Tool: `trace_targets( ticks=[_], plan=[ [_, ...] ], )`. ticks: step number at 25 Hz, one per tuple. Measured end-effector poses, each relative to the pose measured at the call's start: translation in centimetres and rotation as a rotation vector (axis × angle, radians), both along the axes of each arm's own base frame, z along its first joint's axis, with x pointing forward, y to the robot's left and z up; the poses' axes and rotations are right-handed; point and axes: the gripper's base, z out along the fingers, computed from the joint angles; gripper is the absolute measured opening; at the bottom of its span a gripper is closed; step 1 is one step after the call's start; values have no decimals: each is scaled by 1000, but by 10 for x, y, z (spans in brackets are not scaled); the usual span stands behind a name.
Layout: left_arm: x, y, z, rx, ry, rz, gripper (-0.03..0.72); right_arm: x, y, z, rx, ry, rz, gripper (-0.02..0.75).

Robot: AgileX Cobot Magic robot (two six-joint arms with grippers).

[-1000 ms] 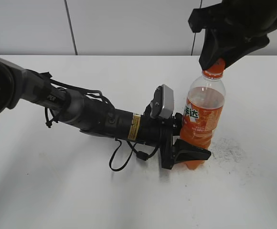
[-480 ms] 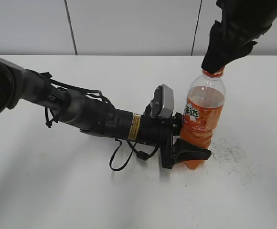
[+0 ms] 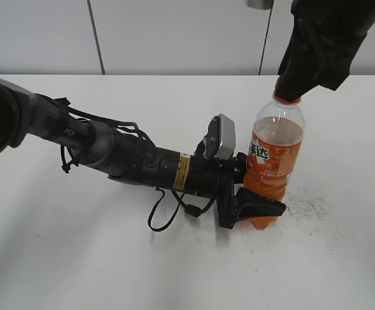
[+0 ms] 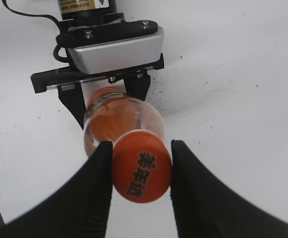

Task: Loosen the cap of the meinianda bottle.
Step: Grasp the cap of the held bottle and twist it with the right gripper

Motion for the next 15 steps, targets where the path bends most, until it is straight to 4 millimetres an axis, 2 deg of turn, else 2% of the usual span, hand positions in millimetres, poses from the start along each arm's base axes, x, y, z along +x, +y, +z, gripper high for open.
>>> trace_targets(
  ticks=[15],
  plan=[
    [-1,0,0,8,-12,-14,489,-3,0,4,-2,-28,99,261]
  ],
)
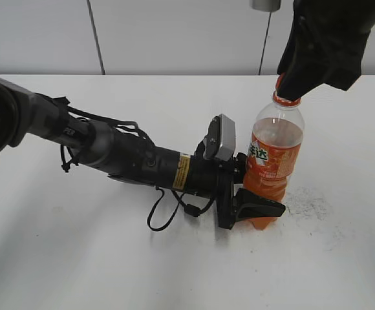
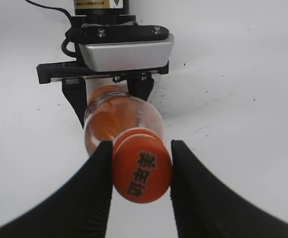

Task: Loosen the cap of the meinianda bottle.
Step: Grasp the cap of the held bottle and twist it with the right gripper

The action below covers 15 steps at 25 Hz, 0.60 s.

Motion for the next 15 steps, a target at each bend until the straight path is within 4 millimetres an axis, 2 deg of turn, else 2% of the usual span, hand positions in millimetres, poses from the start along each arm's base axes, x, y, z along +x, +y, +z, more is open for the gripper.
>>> trace_targets(
  ticks=[10,12,15],
  plan=[
    [0,0,0,5,-8,-4,489,-5,-2,8,4,-31,28,261],
    [0,0,1,5,-10,-5,489,-10,-5,16,22,-43,-4,261],
    [0,0,1,7,-12,-7,489,-15,-12,27,63,-44,-140,261]
  ],
)
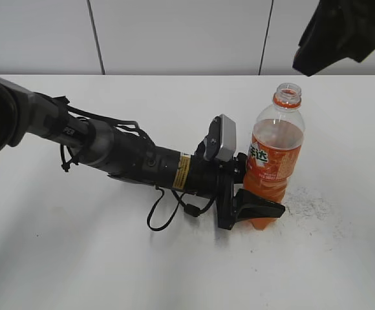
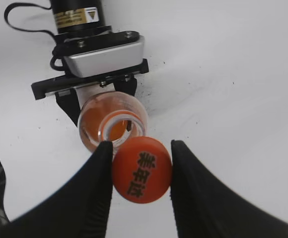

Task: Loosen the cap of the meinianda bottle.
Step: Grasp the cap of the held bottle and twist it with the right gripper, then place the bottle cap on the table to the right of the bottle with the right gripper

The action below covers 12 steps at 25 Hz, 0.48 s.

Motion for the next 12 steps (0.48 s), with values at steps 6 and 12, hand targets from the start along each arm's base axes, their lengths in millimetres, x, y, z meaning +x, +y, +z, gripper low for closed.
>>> trace_targets(
  ticks=[6,12],
  plan=[
    [0,0,0,1,0,0,489,9,-40,11,134,66,-450,261],
    [0,0,0,1,0,0,489,6,-94,-1,213,99,-812,261]
  ],
)
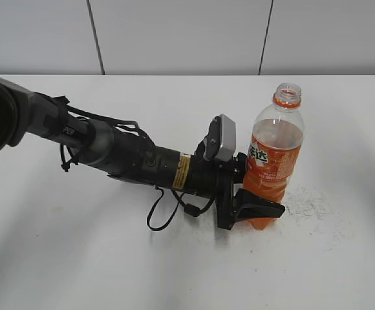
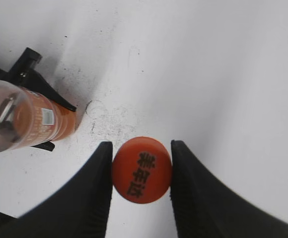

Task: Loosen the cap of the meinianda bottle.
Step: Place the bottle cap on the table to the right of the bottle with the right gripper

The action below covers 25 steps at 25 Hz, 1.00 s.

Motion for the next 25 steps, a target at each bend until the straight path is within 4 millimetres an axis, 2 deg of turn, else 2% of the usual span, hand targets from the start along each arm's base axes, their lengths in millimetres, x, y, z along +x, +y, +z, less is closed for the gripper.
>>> trace_targets(
  ticks=[3,6,10,14,18,25],
  plan=[
    [0,0,0,0,0,0,489,-13,-12,-26,16,-5,-84,261],
    [0,0,0,0,0,0,489,-28,-16,-67,21,17,-126,261],
    [0,0,0,0,0,0,489,-50,-17,-136,49,59,-190,261],
    [0,0,0,1,-1,1,489,-68,-22,-185,89,8,-299,261],
    [0,0,0,0,0,0,489,-75,-26,-218,106,6,-413,261],
    [0,0,0,0,0,0,489,-61,-13,-241,82,-1,-404,261]
  ],
)
